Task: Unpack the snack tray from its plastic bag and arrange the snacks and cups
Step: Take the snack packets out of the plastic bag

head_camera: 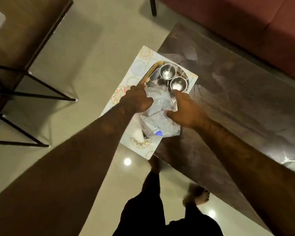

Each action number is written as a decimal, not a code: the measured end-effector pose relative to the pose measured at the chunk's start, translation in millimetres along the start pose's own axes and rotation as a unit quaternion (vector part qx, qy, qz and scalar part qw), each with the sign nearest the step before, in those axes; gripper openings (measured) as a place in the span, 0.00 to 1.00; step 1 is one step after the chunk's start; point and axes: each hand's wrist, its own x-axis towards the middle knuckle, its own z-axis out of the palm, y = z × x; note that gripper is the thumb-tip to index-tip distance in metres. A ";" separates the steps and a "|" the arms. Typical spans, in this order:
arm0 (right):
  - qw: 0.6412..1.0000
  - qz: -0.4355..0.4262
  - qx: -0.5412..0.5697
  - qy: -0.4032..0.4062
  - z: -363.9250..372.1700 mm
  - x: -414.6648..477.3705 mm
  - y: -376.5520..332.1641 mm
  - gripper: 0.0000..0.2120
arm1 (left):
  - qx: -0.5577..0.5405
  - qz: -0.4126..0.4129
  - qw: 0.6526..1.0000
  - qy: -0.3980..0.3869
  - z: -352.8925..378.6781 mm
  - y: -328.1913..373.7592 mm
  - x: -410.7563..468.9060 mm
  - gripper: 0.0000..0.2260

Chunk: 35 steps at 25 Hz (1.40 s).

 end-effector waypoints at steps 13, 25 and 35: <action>0.992 0.081 0.092 -0.010 60.2 30.8 -29.9 0.58 | -0.298 0.038 0.953 0.037 4.6 -32.7 17.3 0.18; 0.868 0.191 0.459 0.010 37.9 34.9 -41.1 0.27 | -0.492 -0.137 0.845 -0.156 -5.2 -66.9 2.7 0.08; 0.916 0.188 0.348 0.068 34.2 31.0 -37.1 0.28 | -0.470 -0.028 0.882 -0.018 -9.5 -54.5 -4.7 0.04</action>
